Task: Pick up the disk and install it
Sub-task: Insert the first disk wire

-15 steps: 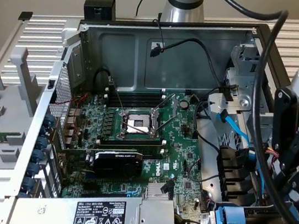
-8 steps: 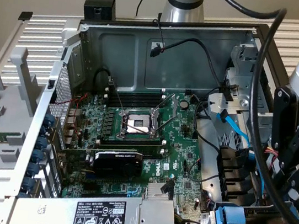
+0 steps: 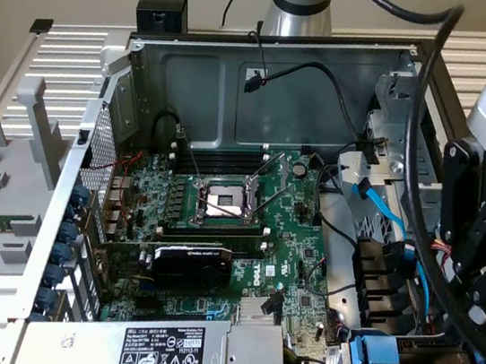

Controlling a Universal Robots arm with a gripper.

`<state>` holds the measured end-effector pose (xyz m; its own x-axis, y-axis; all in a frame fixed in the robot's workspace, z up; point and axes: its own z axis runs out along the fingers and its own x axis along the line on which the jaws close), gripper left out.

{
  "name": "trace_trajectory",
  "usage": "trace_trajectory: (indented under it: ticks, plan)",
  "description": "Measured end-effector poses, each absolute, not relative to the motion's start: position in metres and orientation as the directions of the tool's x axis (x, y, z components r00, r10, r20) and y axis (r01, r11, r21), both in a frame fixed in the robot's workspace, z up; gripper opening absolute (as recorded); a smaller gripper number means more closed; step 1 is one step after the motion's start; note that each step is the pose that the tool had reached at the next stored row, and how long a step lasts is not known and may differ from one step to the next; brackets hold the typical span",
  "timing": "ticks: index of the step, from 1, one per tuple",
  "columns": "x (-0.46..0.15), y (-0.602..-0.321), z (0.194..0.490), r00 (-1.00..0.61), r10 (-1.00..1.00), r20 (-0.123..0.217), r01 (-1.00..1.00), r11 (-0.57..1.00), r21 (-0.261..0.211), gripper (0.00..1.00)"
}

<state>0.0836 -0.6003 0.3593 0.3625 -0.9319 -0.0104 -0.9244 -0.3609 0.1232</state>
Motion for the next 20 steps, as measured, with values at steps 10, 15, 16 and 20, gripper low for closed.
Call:
trace_trajectory:
  ticks: [10, 15, 16, 20]
  plan:
    - [0.084, -0.586, 0.359, 0.36, -0.93, 0.068, -0.925, -0.347, 0.156, 0.17]
    - [0.084, -0.586, 0.359, 0.335, -0.94, 0.065, -0.933, -0.321, 0.165, 0.17]
    - [0.084, -0.586, 0.359, 0.324, -0.944, 0.065, -0.936, -0.31, 0.166, 0.17]
    - [0.084, -0.586, 0.359, 0.263, -0.963, 0.064, -0.954, -0.25, 0.167, 0.17]
